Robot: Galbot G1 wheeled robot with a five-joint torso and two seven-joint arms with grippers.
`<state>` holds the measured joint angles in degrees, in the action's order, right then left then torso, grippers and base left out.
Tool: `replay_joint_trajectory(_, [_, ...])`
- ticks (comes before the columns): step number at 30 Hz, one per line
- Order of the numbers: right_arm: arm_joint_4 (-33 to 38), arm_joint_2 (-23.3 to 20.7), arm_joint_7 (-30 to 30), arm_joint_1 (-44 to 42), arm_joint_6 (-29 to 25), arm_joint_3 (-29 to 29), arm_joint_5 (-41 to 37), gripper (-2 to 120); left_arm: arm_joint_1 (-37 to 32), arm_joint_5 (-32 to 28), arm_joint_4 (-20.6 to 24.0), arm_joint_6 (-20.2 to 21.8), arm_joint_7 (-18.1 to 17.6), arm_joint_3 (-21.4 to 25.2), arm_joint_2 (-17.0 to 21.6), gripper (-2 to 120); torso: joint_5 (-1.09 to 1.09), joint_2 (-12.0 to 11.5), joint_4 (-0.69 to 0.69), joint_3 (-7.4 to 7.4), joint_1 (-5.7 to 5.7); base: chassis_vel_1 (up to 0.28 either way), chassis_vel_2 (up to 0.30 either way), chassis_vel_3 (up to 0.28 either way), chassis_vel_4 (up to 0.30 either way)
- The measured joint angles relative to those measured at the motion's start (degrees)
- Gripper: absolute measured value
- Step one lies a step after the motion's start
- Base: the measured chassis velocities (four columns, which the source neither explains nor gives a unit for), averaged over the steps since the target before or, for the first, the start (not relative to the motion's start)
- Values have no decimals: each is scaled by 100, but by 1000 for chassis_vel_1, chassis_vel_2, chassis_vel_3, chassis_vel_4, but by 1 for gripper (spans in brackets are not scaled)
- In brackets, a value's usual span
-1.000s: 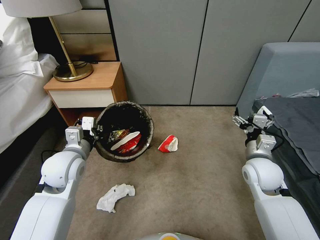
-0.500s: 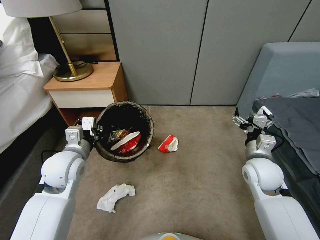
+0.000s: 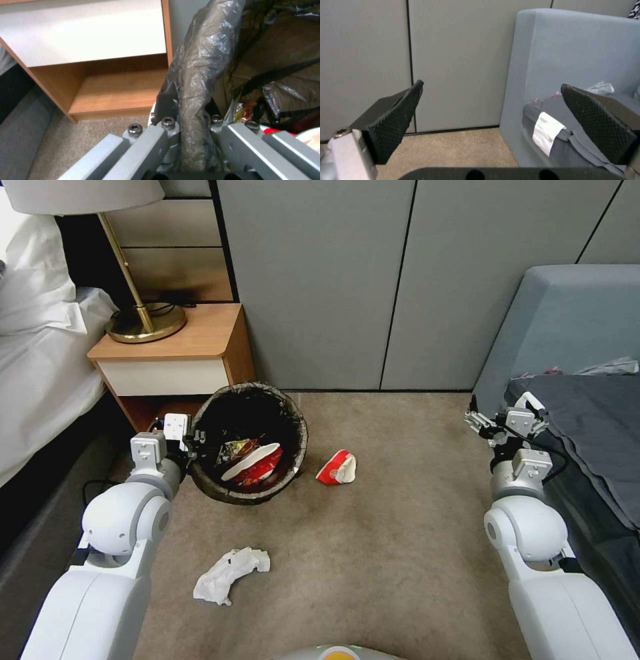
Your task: Pick up the trash bin, then pick up the garbage from the floor and place it into the trash bin.
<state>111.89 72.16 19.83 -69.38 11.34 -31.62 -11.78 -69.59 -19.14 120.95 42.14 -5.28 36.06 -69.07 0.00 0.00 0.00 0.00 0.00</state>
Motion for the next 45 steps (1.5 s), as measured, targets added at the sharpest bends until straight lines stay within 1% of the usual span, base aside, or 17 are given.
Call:
replay_joint_trajectory(33, [0, 0, 0, 0, 0, 0, 0, 100, -6, 0, 5, 0, -1, 2, 0, 0, 0, 0, 0, 0, 0, 0, 0, 0, 0])
replay_joint_trajectory(34, [9, -16, 0, -6, 6, -2, -20, 100, -109, -11, 211, 1, -54, 30, -7, 0, -3, 0, 1, 0, 0, 0, 0, 0, 0])
replay_joint_trajectory(35, [24, -28, 0, -7, 11, -3, -35, 100, -141, -29, 312, 1, -65, 54, -7, 0, 3, 0, 2, 0, 0, 0, 0, 0, 0])
replay_joint_trajectory(36, [24, -28, 0, -7, 11, -3, -35, 100, -141, -29, 312, 1, -65, 54, -7, 0, 3, 0, 2, 0, 0, 0, 0, 0, 0])
replay_joint_trajectory(37, [53, -67, 11, -17, 44, -7, -101, 100, -152, -39, 369, 0, -66, 73, -5, 0, 4, 0, 2, 0, 0, 0, 0, 0, 0])
replay_joint_trajectory(39, [283, -371, 124, -78, 273, -75, -527, 100, -156, -96, 411, 0, -109, 102, 11, 0, -1, 0, 1, 0, 0, 0, 0, 0, 0])
replay_joint_trajectory(40, [283, -371, 124, -78, 273, -75, -527, 100, -156, -96, 411, 0, -109, 102, 11, 0, -1, 0, 1, 0, 0, 0, 0, 0, 0])
replay_joint_trajectory(43, [638, -861, 300, -171, 644, -173, -1186, 100, -154, -128, 446, 1, -102, 155, 42, 0, -2, 0, -2, 0, 0, 0, 0, 0, 0])
replay_joint_trajectory(44, [638, -861, 300, -171, 644, -173, -1186, 100, -154, -128, 446, 1, -102, 155, 42, 0, -2, 0, -2, 0, 0, 0, 0, 0, 0])
replay_joint_trajectory(45, [719, -1019, 321, -156, 835, -150, -1345, 100, -142, -136, 446, 0, -68, 159, 48, 0, 1, 0, -2, 0, -1, 0, 0, 0, 0])
